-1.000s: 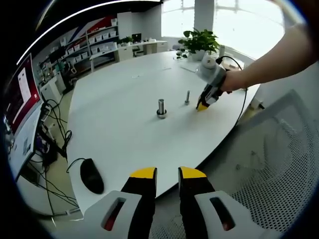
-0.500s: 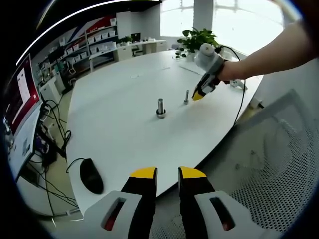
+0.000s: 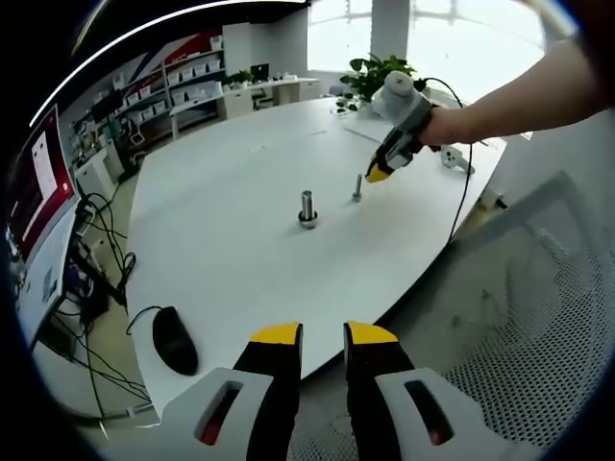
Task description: Place the washer onto the threaded stud by aligning its center hole with the stud, sliding it down to the base, and recovering from edge contact or off-axis alignment until the washer reaches the visible bottom stop.
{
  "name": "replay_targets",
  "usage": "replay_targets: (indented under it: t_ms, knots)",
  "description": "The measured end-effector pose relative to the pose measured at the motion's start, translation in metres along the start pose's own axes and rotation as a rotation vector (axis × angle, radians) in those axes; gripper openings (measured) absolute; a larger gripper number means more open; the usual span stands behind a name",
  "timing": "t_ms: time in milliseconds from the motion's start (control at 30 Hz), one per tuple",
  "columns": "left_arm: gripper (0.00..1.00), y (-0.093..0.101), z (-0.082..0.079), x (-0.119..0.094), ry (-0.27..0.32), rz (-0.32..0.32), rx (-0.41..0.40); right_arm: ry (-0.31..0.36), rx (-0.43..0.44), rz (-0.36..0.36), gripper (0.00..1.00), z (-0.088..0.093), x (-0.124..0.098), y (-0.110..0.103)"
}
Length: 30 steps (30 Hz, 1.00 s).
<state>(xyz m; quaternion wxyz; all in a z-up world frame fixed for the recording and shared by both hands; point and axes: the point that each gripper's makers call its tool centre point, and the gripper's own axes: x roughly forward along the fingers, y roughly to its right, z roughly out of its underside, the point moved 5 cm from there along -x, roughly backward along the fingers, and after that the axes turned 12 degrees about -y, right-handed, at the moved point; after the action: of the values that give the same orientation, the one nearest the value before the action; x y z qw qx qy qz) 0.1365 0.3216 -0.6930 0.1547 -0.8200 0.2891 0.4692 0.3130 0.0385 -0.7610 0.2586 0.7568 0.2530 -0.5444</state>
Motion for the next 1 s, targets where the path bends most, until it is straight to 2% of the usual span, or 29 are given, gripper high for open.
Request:
replay_targets:
  t_ms: [200, 333, 1000]
  knots:
    - [0.15, 0.0, 0.0, 0.0, 0.0, 0.002, 0.001, 0.033, 0.014, 0.016, 0.14, -0.009, -0.002, 0.003]
    - [0.15, 0.0, 0.0, 0.0, -0.001, 0.002, 0.001, 0.015, -0.016, 0.023, 0.14, -0.009, 0.001, 0.002]
    - [0.15, 0.0, 0.001, 0.002, -0.012, 0.005, 0.0, -0.028, -0.02, -0.004, 0.14, -0.014, 0.015, 0.006]
